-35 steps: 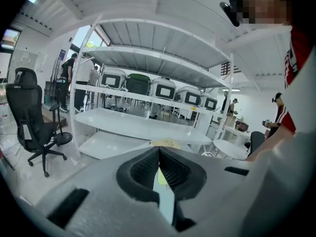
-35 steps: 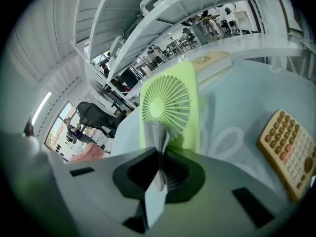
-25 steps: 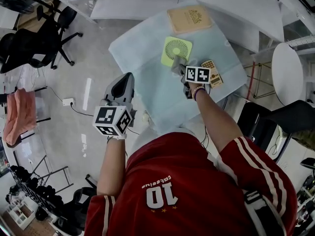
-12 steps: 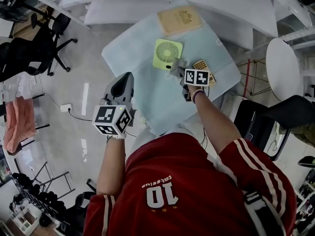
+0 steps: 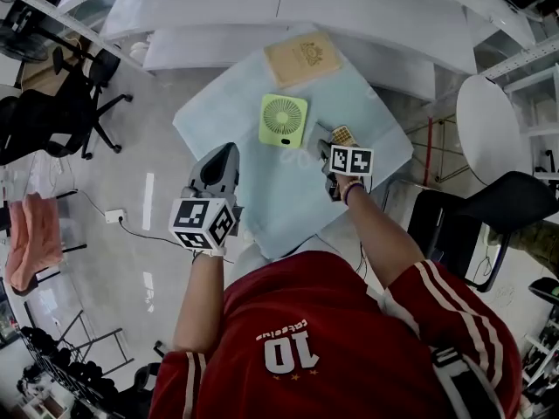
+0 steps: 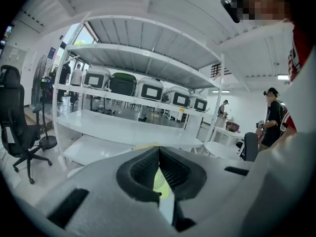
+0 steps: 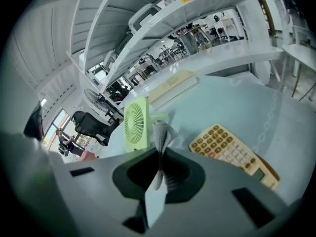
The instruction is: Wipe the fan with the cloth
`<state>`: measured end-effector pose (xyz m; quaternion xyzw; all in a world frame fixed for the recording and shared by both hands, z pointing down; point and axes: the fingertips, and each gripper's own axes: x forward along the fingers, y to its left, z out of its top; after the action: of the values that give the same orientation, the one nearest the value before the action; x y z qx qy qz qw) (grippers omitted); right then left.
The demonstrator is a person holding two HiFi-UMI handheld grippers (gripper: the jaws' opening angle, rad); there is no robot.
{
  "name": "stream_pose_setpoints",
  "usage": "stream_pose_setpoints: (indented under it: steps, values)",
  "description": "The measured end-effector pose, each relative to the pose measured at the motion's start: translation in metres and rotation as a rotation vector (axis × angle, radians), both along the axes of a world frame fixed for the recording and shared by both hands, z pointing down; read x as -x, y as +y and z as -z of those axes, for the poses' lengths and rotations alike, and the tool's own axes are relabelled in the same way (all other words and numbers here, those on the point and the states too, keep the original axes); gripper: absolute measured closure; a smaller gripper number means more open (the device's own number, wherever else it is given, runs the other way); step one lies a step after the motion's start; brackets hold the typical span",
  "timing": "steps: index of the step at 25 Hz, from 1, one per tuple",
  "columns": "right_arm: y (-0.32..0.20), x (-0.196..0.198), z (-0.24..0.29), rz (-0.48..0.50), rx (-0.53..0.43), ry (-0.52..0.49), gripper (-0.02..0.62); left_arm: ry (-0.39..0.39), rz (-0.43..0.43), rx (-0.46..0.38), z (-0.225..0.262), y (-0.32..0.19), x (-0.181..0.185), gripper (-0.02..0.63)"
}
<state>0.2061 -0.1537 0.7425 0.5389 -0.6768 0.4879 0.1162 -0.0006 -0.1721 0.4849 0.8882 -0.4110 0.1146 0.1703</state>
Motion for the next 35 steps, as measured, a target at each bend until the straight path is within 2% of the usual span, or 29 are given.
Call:
stream_pose_setpoints:
  steps: [8,14,19,23,35]
  values:
    - [0.021,-0.023,0.024,-0.069,-0.033,0.005,0.575,0.035,-0.062,-0.029,0.013,-0.003,-0.021,0.601]
    - [0.044,-0.026,0.065,-0.134,-0.083,-0.006,0.575,0.070,-0.097,-0.030,0.023,-0.006,-0.012,0.601]
    - [0.055,-0.030,0.108,-0.136,-0.149,0.040,0.575,0.100,-0.113,-0.053,0.037,-0.021,0.000,0.601]
    - [0.084,-0.013,0.150,-0.123,-0.196,0.068,0.575,0.107,-0.143,-0.052,0.054,-0.004,0.015,0.601]
    - [0.096,0.059,0.288,-0.100,-0.471,0.177,0.575,0.158,-0.253,-0.167,0.133,0.022,0.064,0.601]
